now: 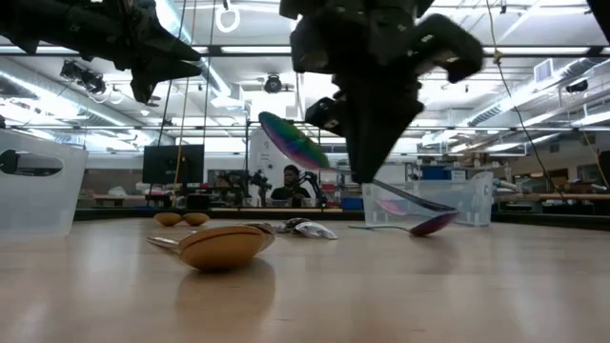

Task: Sort silverware by color (type)
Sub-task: Put the blue spoon into the top transparent bin

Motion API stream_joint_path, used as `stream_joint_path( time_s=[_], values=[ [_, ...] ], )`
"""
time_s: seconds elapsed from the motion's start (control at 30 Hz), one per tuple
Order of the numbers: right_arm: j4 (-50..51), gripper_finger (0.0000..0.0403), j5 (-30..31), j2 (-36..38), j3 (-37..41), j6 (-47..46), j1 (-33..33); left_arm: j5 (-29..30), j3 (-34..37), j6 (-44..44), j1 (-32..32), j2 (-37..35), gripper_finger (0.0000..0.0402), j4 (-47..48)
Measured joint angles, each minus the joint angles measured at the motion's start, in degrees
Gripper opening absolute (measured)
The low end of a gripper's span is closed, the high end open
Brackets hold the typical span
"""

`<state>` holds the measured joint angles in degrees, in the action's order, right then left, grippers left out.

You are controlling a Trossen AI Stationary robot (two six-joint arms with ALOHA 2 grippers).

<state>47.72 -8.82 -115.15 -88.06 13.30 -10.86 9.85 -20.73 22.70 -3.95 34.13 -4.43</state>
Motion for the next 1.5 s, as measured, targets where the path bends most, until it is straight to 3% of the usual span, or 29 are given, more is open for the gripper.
stream_joint_path(
  time_s=[0.63,1.5],
  values=[
    [2.0,0.0024,0.3,0.4,-2.0,-22.4,11.6,0.0,0.0,0.0,0.0,0.0,0.013,0.0],
    [0.9,0.0024,0.3,3.1,-2.0,-26.9,17.7,0.0,0.0,0.1,0.0,0.0,0.013,1.4]
  ],
)
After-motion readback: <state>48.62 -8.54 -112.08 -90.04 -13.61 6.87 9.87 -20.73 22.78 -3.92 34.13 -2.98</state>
